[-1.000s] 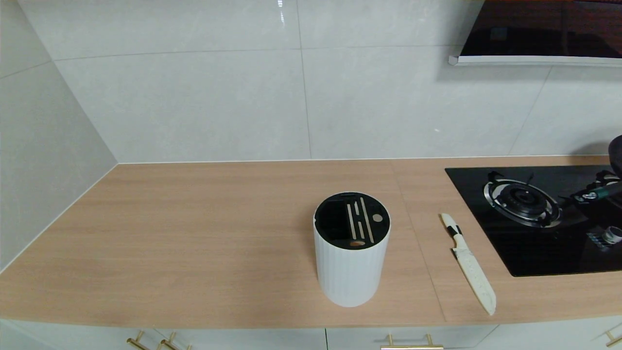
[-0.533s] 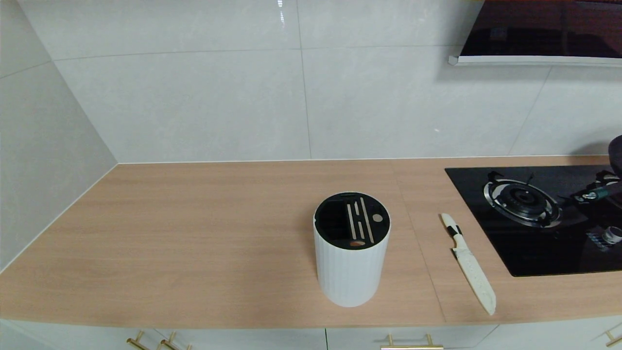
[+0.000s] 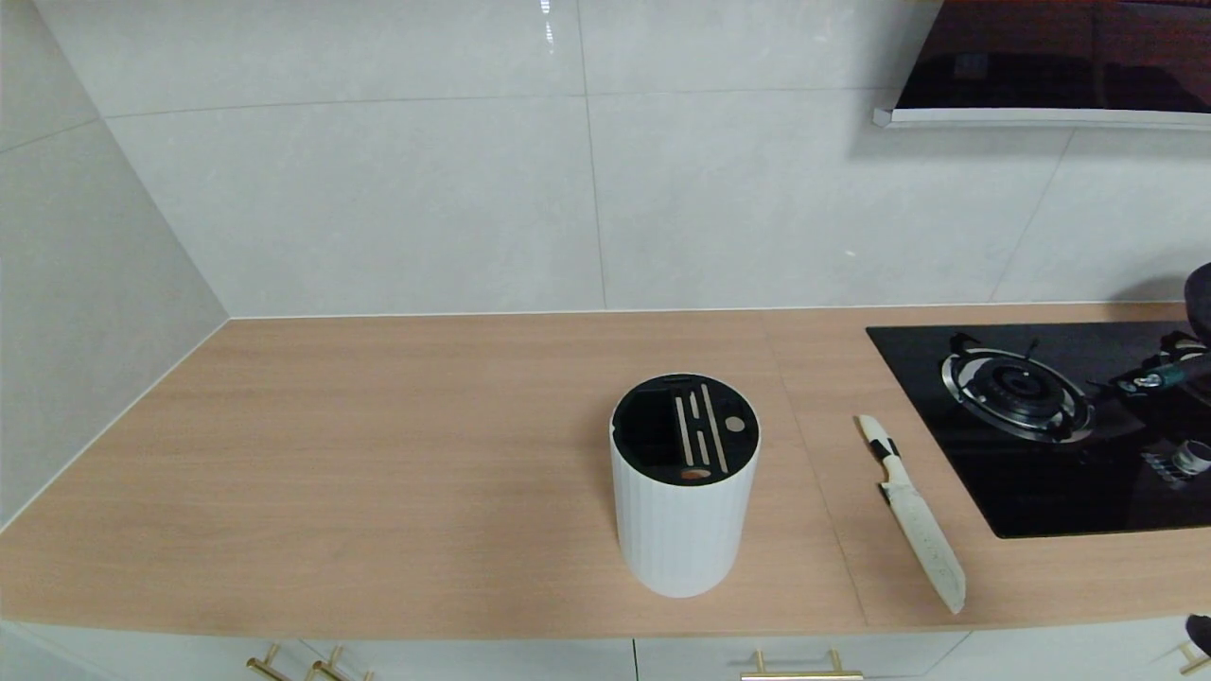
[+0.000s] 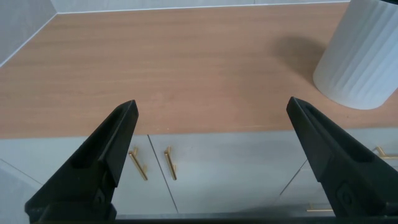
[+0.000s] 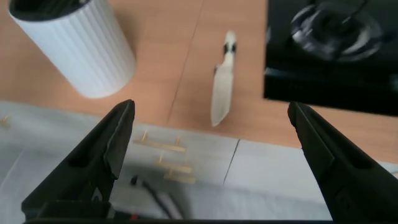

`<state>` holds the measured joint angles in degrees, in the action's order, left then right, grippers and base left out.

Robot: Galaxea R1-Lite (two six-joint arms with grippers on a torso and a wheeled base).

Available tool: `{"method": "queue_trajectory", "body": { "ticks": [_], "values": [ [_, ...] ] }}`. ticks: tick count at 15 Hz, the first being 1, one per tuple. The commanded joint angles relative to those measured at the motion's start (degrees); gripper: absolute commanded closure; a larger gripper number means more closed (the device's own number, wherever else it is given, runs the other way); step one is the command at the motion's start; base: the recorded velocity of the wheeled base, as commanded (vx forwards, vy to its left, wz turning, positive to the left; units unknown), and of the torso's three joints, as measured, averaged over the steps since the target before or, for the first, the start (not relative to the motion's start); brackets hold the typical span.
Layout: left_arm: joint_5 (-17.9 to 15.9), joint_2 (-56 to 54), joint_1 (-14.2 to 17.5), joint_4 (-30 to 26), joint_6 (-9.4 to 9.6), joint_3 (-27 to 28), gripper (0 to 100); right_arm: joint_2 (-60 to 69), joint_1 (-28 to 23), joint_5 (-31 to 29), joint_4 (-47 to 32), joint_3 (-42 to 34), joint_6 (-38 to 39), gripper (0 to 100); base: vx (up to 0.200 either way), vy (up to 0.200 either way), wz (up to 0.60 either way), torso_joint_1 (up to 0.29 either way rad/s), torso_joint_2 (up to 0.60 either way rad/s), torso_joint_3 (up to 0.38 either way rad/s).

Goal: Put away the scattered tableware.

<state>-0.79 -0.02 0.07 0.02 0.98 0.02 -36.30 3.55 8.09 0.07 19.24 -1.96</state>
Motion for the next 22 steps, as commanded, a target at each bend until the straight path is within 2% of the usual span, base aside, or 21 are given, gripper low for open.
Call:
{"method": "queue_trajectory", "body": {
  "ticks": [1, 10, 14, 17, 22],
  "values": [
    [0.0, 0.0, 0.0, 0.1, -0.10, 0.0, 0, -24.9, 4.6, -0.7, 6.4, 4.6, 0.1, 0, 0.000, 0.000, 0.00, 0.000, 0.00, 0.000],
    [0.0, 0.0, 0.0, 0.1, -0.10, 0.1, 0, -62.0, 4.9, -4.4, 34.0, 9.5, 0.0, 0, 0.000, 0.000, 0.00, 0.000, 0.00, 0.000],
    [0.0, 0.0, 0.0, 0.1, -0.10, 0.0, 0, -73.1, 5.0, -5.2, 40.9, 10.6, 0.2, 0, 0.000, 0.000, 0.00, 0.000, 0.00, 0.000],
    [0.0, 0.0, 0.0, 0.1, -0.10, 0.1, 0, -80.9, 5.3, -6.1, 50.6, 10.6, 0.0, 0, 0.000, 0.000, 0.00, 0.000, 0.00, 0.000],
    [0.0, 0.0, 0.0, 0.1, -0.10, 0.0, 0, -86.0, 5.1, -9.2, 56.3, 11.6, 0.2, 0, 0.000, 0.000, 0.00, 0.000, 0.00, 0.000]
  ]
}}
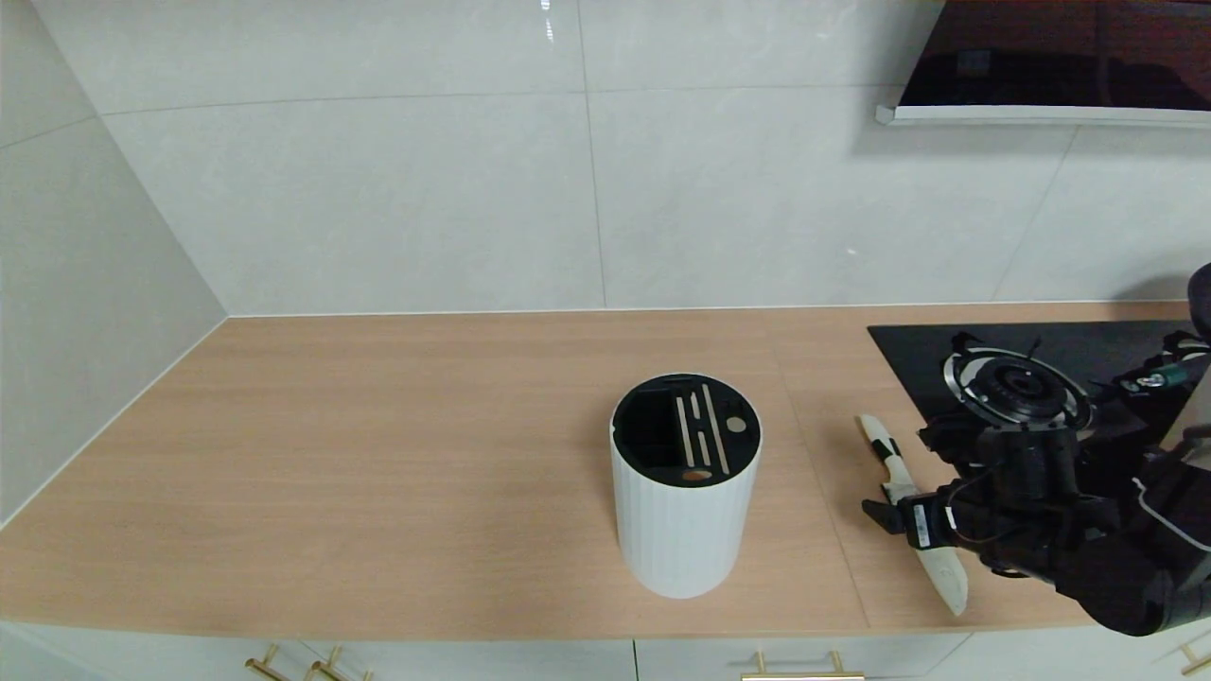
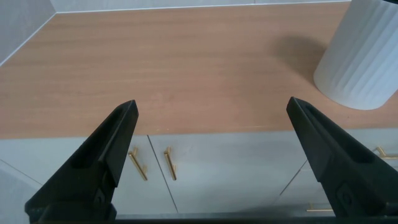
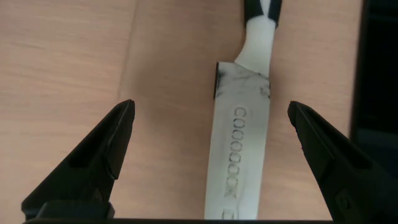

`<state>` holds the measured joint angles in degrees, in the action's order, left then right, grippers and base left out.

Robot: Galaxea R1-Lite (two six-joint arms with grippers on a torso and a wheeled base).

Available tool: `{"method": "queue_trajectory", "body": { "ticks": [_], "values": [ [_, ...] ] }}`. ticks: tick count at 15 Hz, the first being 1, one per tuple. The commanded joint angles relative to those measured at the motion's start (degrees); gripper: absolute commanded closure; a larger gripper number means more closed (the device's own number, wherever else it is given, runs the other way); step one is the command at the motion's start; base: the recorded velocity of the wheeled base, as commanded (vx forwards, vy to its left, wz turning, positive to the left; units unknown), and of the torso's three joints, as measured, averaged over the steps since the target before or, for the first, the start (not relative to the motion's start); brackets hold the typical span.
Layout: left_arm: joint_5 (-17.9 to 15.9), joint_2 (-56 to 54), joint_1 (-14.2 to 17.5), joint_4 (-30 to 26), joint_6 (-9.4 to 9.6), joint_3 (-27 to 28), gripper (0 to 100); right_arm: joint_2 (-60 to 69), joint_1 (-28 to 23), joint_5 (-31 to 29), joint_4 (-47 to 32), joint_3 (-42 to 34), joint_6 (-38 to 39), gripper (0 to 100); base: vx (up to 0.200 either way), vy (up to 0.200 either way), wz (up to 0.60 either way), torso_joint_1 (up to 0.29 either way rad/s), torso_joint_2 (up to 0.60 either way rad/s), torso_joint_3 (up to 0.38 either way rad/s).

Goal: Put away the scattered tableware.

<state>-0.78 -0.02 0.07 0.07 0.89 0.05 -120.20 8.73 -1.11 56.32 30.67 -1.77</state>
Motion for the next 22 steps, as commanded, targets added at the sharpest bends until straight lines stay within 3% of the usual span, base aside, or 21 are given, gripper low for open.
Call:
{"method": "queue_trajectory", "body": {
  "ticks": [1, 20, 21, 22],
  "values": [
    [0.0, 0.0, 0.0, 0.0, -0.01, 0.0, 0, -2.2, -0.5, 0.0, 0.4, 0.4, 0.0, 0, 0.000, 0.000, 0.00, 0.000, 0.00, 0.000],
    [0.0, 0.0, 0.0, -0.1, -0.01, 0.0, 0, -7.7, -2.7, -0.3, 5.1, 3.0, 2.5, 0, 0.000, 0.000, 0.00, 0.000, 0.00, 0.000],
    [0.0, 0.0, 0.0, 0.0, -0.01, 0.0, 0, -7.9, -2.7, -0.3, 5.3, 2.9, 2.4, 100, 0.000, 0.000, 0.00, 0.000, 0.00, 0.000],
    [0.0, 0.0, 0.0, 0.0, -0.01, 0.0, 0, -8.0, -2.7, -0.3, 5.3, 2.9, 2.5, 100, 0.000, 0.000, 0.00, 0.000, 0.00, 0.000]
  ]
}}
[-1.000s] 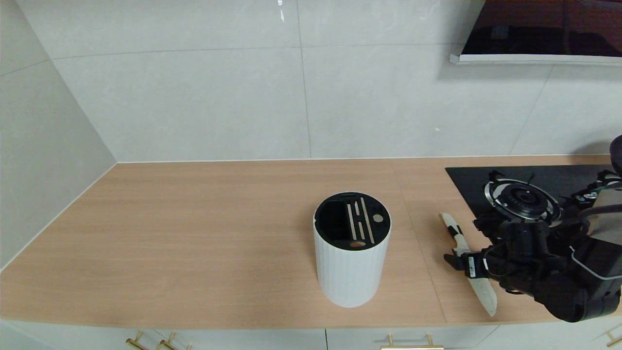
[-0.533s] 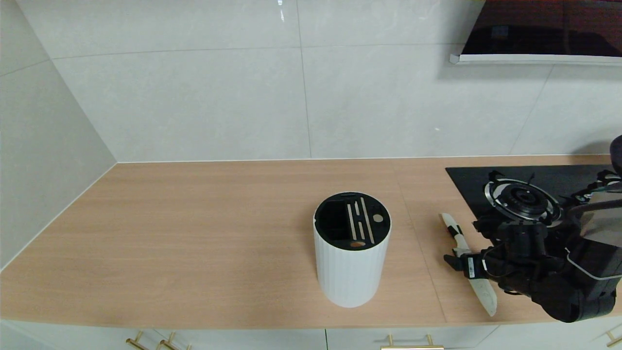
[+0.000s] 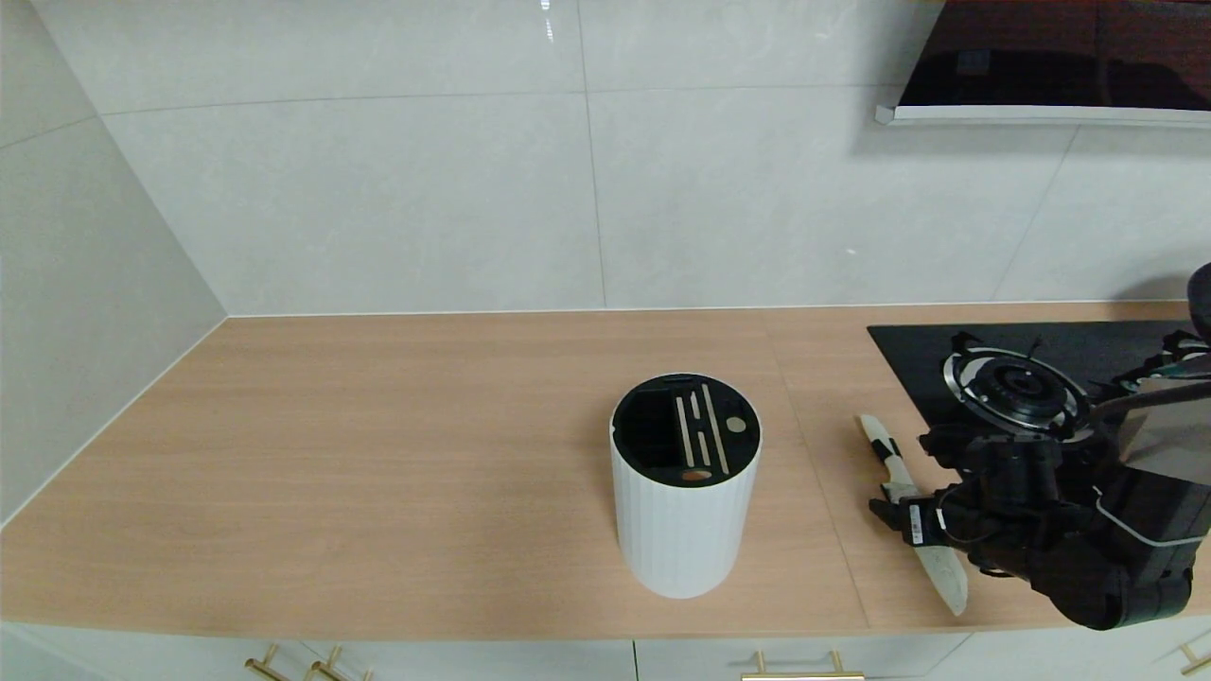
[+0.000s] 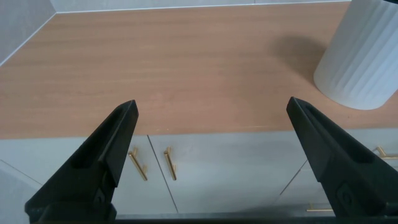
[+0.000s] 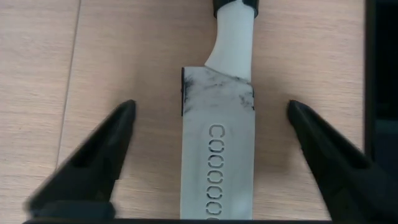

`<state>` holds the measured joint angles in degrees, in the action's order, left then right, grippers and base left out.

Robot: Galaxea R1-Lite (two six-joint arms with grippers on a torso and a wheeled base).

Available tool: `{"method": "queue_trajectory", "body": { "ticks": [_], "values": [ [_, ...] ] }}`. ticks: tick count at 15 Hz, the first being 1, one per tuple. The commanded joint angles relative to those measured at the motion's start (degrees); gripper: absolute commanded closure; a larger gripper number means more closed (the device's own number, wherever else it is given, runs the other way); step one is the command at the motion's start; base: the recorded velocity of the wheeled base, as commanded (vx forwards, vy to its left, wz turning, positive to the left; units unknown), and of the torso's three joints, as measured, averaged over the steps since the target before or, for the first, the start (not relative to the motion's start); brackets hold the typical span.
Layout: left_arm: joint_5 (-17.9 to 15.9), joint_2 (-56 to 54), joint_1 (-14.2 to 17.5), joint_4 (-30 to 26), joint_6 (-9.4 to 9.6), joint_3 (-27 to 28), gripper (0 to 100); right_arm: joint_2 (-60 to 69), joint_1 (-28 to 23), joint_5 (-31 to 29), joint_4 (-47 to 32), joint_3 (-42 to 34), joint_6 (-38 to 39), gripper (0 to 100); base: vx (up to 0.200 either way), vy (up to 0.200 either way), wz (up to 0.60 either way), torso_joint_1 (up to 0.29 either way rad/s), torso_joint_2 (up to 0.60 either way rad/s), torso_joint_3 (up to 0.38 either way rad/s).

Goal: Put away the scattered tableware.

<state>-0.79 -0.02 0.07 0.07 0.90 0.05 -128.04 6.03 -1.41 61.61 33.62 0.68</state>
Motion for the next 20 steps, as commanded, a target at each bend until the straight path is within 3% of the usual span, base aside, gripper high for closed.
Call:
{"method": "queue_trajectory", "body": {
  "ticks": [1, 5, 11, 14, 15, 16, 17, 20],
  "values": [
    [0.0, 0.0, 0.0, -0.1, -0.02, 0.0, 0, -0.5, 0.0, 0.0, 0.0, 0.0, -0.1, 100, 0.000, 0.000, 0.00, 0.000, 0.00, 0.000],
    [0.0, 0.0, 0.0, 0.0, -0.02, 0.0, 0, -3.1, 0.2, -3.3, 1.0, 0.4, -0.3, 100, 0.000, 0.000, 0.00, 0.000, 0.00, 0.000],
    [0.0, 0.0, 0.0, 0.0, -0.02, 0.0, 0, -2.6, 0.2, -3.4, 2.1, 0.4, -0.2, 100, 0.000, 0.000, 0.00, 0.000, 0.00, 0.000],
    [0.4, 0.0, 0.0, 0.3, 0.06, 0.0, 0, 7.8, 0.0, -2.8, 2.0, -1.7, 1.7, 100, 0.000, 0.000, 0.00, 0.000, 0.00, 0.000],
    [0.7, 0.0, 0.0, 0.8, -0.81, 0.8, 0, 11.2, 0.0, -2.6, 2.0, -2.6, 1.7, 100, 0.000, 0.000, 0.00, 0.000, 0.00, 0.000],
    [0.3, 0.0, 0.0, 1.3, -3.63, 2.6, 0, 14.6, 0.1, -2.5, 1.8, -3.2, 1.7, 100, 0.000, 0.000, 0.00, 0.000, 0.00, 0.000],
    [-1.6, 0.0, 0.0, 0.7, -6.53, 4.7, 0, 17.6, 0.1, -2.5, 1.1, -3.3, 1.7, 100, 0.000, 0.000, 0.00, 0.000, 0.00, 0.000],
    [-14.7, 8.5, -0.1, -4.0, -7.23, 13.2, 0, 22.7, 0.1, -1.7, -1.7, 0.9, 1.7, 100, 0.000, 0.000, 0.00, 0.000, 0.00, 0.000]
  ]
}}
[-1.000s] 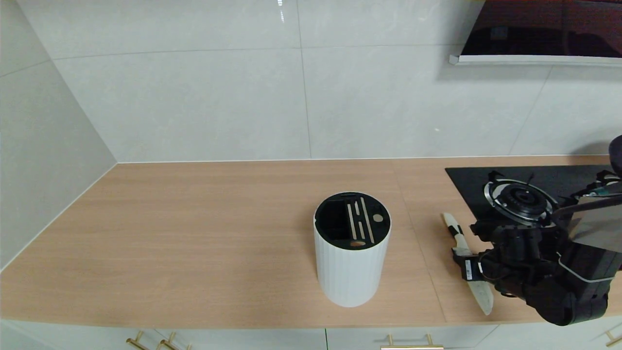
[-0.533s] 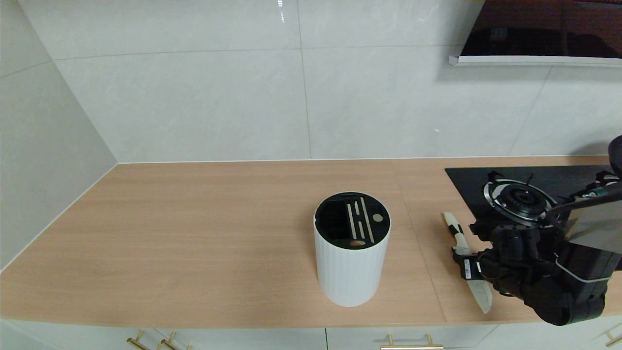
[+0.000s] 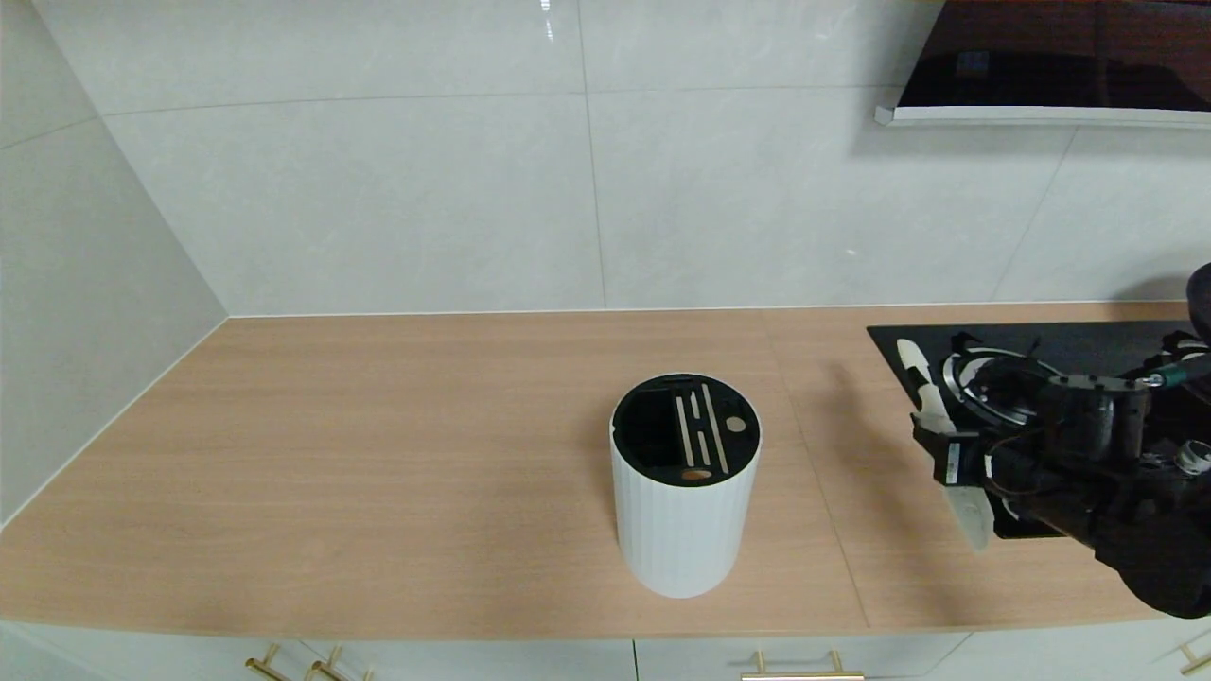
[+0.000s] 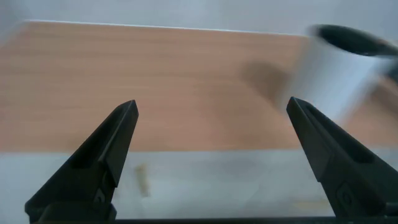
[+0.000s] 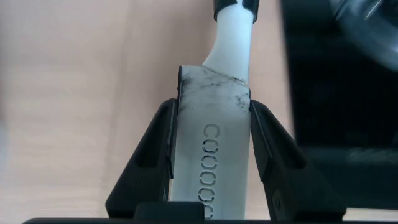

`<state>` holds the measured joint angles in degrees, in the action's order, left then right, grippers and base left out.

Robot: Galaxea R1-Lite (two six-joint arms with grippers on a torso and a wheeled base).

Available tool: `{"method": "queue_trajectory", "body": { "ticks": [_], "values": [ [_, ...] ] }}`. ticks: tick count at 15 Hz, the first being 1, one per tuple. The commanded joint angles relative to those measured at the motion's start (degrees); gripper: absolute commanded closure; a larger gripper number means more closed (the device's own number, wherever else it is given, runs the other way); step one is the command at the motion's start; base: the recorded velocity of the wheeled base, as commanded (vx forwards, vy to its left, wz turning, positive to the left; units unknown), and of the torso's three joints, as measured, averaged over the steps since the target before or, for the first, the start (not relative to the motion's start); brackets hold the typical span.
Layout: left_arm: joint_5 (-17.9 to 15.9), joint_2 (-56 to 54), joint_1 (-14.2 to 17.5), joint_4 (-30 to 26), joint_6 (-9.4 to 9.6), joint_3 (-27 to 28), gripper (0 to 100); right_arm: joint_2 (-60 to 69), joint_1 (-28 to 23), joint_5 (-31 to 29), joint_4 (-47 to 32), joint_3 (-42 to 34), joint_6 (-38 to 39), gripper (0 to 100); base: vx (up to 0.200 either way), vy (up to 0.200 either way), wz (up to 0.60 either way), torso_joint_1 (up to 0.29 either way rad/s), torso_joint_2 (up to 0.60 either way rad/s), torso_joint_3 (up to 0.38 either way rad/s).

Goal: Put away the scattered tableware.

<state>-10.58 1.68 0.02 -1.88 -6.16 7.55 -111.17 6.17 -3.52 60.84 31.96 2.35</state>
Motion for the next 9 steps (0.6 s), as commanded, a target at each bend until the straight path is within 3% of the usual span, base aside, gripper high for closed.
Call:
{"method": "queue_trajectory", "body": {
  "ticks": [1, 3, 5, 6, 7, 8, 9],
  "values": [
    [-9.5, 15.9, -0.1, -2.2, 0.09, 11.9, 0, 7.9, 0.2, 0.4, -5.6, 7.5, 0.0, 100, 0.000, 0.000, 0.00, 0.000, 0.00, 0.000],
    [-15.3, 32.9, -0.1, -1.0, 0.53, 25.2, 0, 12.0, 1.8, 0.4, -18.0, 17.4, 0.1, 100, 0.000, 0.000, 0.00, 0.000, 0.00, 0.000],
    [-15.7, 43.2, -0.1, 1.6, 1.59, 31.9, 0, 14.8, 3.7, 0.4, -24.0, 23.2, 1.2, 100, 0.000, 0.000, 0.00, 0.000, 0.00, 0.000],
    [-15.8, 49.9, -0.9, 5.2, 0.88, 34.4, 0, 17.7, 6.5, 0.3, -26.8, 25.2, 2.8, 100, 0.000, 0.000, 0.00, 0.000, 0.00, 0.000],
    [-15.7, 54.3, -3.5, 8.2, -0.70, 35.3, 0, 19.8, 8.8, 0.2, -28.5, 25.3, 3.9, 100, 0.000, 0.000, 0.00, 0.000, 0.00, 0.000],
    [-15.7, 58.3, -7.1, 11.5, -4.92, 36.3, 0, 21.3, 11.1, 0.1, -29.6, 25.3, 4.2, 100, 0.000, 0.000, 0.00, 0.000, 0.00, 0.000],
    [-15.6, 60.4, -9.6, 13.1, -7.82, 37.1, 0, 21.6, 12.4, 0.0, -30.0, 25.3, 4.2, 100, 0.000, 0.000, 0.00, 0.000, 0.00, 0.000]
  ]
}}
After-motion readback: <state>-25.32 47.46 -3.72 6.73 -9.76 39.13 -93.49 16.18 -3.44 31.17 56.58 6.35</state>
